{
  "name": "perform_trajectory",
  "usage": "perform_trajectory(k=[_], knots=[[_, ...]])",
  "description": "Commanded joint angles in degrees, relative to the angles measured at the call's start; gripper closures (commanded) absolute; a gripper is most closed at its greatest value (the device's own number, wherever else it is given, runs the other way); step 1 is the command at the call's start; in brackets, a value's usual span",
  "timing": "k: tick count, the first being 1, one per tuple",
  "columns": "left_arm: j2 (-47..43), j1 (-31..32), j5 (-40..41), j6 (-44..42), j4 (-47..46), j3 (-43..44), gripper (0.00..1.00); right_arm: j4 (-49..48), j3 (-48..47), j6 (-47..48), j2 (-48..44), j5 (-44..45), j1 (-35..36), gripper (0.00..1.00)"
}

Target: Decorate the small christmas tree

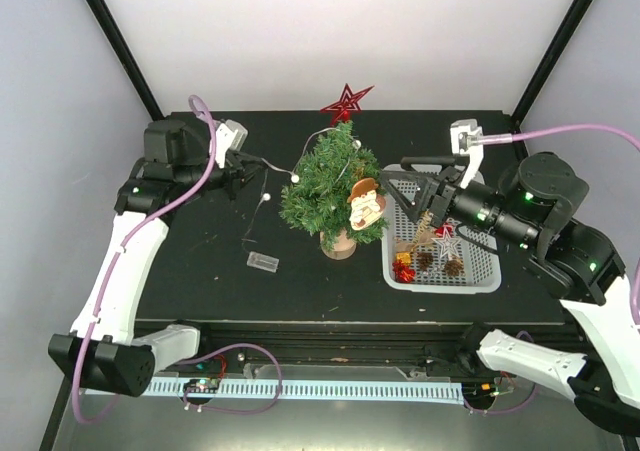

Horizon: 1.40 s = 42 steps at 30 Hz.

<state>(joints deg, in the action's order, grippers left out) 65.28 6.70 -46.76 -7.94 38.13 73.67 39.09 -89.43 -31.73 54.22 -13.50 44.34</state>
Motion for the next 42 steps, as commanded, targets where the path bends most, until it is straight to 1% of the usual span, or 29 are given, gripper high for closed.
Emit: perform_trajectory(k=[1,7,12,14,18,21,23,30,31,32,33,34,35,38,40,42], knots=[[1.7,-0.3,-0.6,2.9,-4.9,1.2,0.98,2.4,2.2,2.4,-2.3,6.2,0.3,0.20],[4.8,0.2,-2.9,4.1,-5.1,0.7,0.99,3.7,4.4,3.3,-3.4,10.3,0.3,0.20],[4.4,1.2,-6.6,4.3,-5.7,-1.1,0.98,5.9,5.7,5.2,-2.6,14.5,0.3,0.22],[4.3,1.3,-8.5,4.3,-5.3,-1.3,0.94,6.9,7.1,5.6,-2.1,17.1,0.3,0.23],[4.0,2.0,-10.4,3.7,-3.7,-2.3,0.90,6.6,9.7,6.1,-2.3,20.2,0.3,0.23],[3.3,2.9,-10.9,1.8,-1.9,-3.5,0.89,6.9,9.8,6.5,-1.9,21.7,0.3,0.23],[2.5,3.6,-11.6,0.3,-0.8,-5.0,0.91,7.2,9.8,6.9,-1.7,22.5,0.3,0.23],[0.2,5.5,-12.7,-8.4,4.2,-9.3,0.93,6.2,11.2,7.4,-1.1,22.9,0.3,0.22],[0.0,5.6,-13.2,-10.2,5.0,-9.7,0.92,6.1,11.3,7.5,-1.0,23.0,0.3,0.22],[-0.2,5.6,-13.8,-11.9,6.1,-10.0,0.88,6.0,11.4,7.7,-1.0,23.1,0.3,0.22],[-0.4,5.9,-14.1,-13.8,7.6,-10.2,0.82,5.7,11.6,7.9,-1.0,23.2,0.2,0.22],[-0.6,6.1,-14.1,-15.3,8.3,-10.5,0.72,5.4,11.9,8.0,-1.1,23.5,0.3,0.22],[-0.8,6.2,-14.0,-16.5,8.8,-10.9,0.60,5.1,12.2,8.1,-1.2,23.8,0.3,0.21],[-1.0,6.3,-13.4,-19.1,8.9,-12.7,0.34,4.3,13.3,8.3,-1.0,24.3,0.2,0.19],[-0.9,6.3,-12.4,-20.0,8.2,-13.5,0.27,3.8,14.2,8.4,-1.0,24.9,0.2,0.19],[-0.9,6.3,-11.3,-20.4,7.5,-14.0,0.17,3.9,15.1,8.5,-0.7,25.5,0.2,0.18]])
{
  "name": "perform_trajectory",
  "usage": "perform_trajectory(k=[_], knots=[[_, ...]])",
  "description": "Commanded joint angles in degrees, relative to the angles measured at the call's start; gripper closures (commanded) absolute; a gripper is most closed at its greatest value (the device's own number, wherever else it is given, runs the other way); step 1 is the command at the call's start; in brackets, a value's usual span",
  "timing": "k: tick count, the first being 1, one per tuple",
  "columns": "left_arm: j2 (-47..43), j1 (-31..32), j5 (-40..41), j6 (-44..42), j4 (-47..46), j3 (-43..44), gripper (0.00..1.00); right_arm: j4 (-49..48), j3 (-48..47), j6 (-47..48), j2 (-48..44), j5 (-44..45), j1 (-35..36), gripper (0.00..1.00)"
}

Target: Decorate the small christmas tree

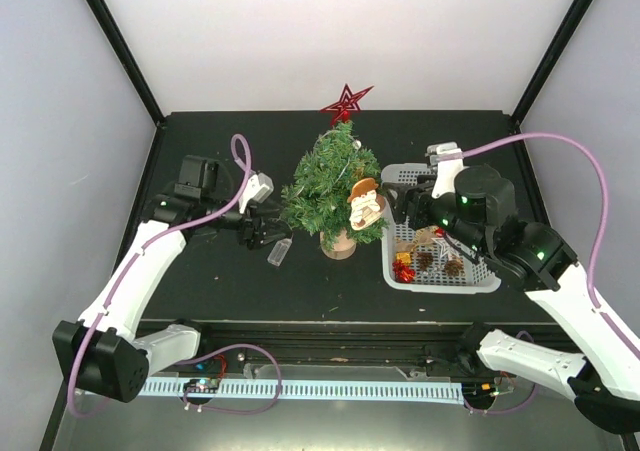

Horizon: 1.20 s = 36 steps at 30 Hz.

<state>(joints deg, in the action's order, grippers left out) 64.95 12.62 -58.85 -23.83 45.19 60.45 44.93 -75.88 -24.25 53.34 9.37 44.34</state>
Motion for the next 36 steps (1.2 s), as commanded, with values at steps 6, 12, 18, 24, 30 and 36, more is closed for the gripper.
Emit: perform_trajectory(k=[6,12,18,24,30,36], knots=[[-3.4,0.4,4.2,-9.1,1.6,-1.1,0.01,-2.2,7.7,-0.8,-5.7,6.7,0.2,0.18],[-7.7,-1.6,7.1,-10.6,0.4,-3.0,0.01,-1.9,18.2,-1.5,-13.1,-0.5,0.4,0.27],[-8.0,-4.9,5.8,-8.3,-0.8,-2.1,0.01,-2.6,28.0,-5.5,-17.7,-5.8,0.3,0.43],[-7.7,-7.4,4.4,-5.9,-2.2,-1.2,0.01,-9.3,37.5,-9.7,-16.1,-12.1,6.6,0.64],[-5.9,-8.0,15.1,-4.7,-6.7,-6.1,0.02,-12.5,36.7,-11.8,-7.6,-5.1,20.4,0.71],[-1.6,-9.7,20.6,-1.9,-7.9,-8.9,0.34,-18.3,38.1,-12.2,-4.1,-5.2,21.8,0.72]])
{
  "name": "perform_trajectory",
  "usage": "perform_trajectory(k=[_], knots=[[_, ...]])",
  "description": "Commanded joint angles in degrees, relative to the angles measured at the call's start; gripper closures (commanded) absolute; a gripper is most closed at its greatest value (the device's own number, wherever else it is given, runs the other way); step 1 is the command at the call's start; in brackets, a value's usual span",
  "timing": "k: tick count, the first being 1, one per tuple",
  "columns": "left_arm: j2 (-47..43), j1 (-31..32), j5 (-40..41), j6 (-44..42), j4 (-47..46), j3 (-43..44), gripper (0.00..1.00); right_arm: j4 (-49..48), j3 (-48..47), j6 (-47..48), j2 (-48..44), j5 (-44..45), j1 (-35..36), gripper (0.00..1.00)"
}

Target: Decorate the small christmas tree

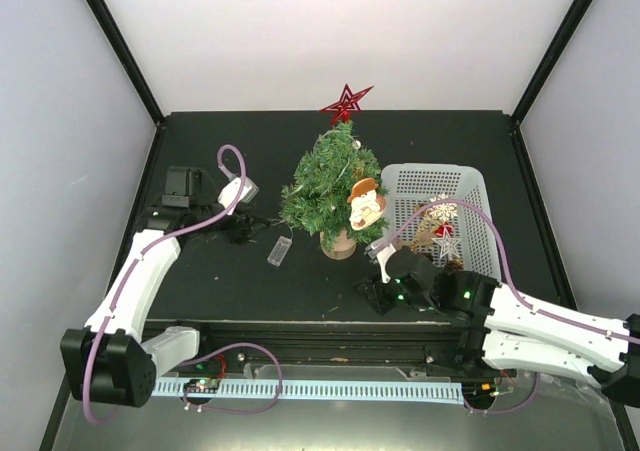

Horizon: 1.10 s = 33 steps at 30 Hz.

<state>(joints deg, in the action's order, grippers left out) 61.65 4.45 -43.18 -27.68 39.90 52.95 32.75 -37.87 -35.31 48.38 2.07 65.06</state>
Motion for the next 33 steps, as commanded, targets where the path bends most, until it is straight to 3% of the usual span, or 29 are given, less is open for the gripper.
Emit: perform_trajectory(k=[1,3,9,20,27,33], knots=[[1.9,-2.0,5.5,2.6,-3.5,-1.9,0.39,-7.0,0.4,-1.0,1.8,2.8,1.6,0.72],[2.3,-3.2,6.1,3.2,-4.6,-2.4,0.47,-7.8,0.8,-1.0,5.1,5.0,2.6,0.73],[3.6,-4.9,4.4,4.4,-5.4,-2.8,0.50,-8.7,2.4,-3.7,11.5,11.1,2.7,0.84],[3.6,-5.3,2.0,4.9,-6.1,-2.9,0.52,-5.0,8.3,-9.6,9.0,17.8,1.4,0.87],[3.1,-5.7,1.5,5.2,-6.6,-3.3,0.51,-0.2,10.4,-12.0,4.5,19.8,-9.6,0.90],[2.8,-6.1,1.5,6.1,-7.5,-3.5,0.50,-0.7,10.2,-9.6,4.5,17.1,-29.4,0.93]])
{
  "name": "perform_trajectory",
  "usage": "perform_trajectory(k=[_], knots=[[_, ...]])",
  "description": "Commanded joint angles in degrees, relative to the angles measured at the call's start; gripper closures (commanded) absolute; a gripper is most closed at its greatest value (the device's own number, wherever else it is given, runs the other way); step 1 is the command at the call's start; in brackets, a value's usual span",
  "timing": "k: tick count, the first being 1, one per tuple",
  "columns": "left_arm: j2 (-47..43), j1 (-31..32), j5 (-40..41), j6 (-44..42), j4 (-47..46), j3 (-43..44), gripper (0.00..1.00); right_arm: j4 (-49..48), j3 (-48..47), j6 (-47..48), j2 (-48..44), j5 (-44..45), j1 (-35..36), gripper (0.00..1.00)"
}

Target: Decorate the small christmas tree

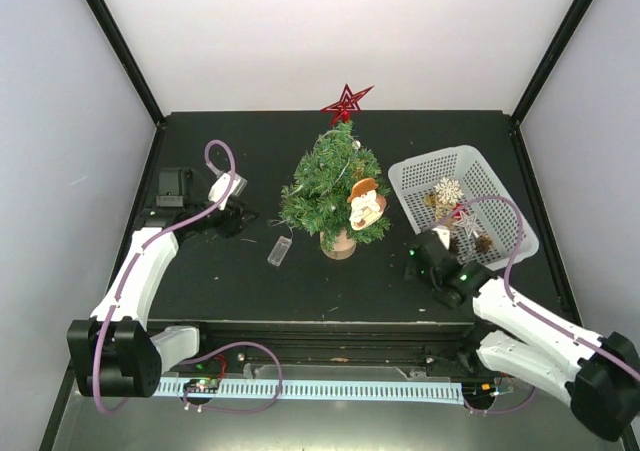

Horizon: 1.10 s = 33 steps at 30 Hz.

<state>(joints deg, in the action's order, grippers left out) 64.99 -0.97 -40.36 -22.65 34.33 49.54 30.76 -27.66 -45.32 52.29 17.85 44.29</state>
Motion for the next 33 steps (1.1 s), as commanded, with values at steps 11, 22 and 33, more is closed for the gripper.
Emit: perform_trajectory(k=[11,22,33], knots=[[0.4,-3.0,-12.0,-2.9,1.4,1.2,0.52,-26.4,1.3,0.5,10.7,-30.9,-16.0,0.99],[3.1,-5.0,-15.7,-5.0,3.1,1.8,0.57,-42.7,-2.7,-10.5,25.9,-32.8,-15.9,0.99],[4.5,-7.6,-17.8,-7.4,5.2,2.2,0.59,-52.7,-8.9,-17.3,38.4,-37.9,-15.0,0.99]])
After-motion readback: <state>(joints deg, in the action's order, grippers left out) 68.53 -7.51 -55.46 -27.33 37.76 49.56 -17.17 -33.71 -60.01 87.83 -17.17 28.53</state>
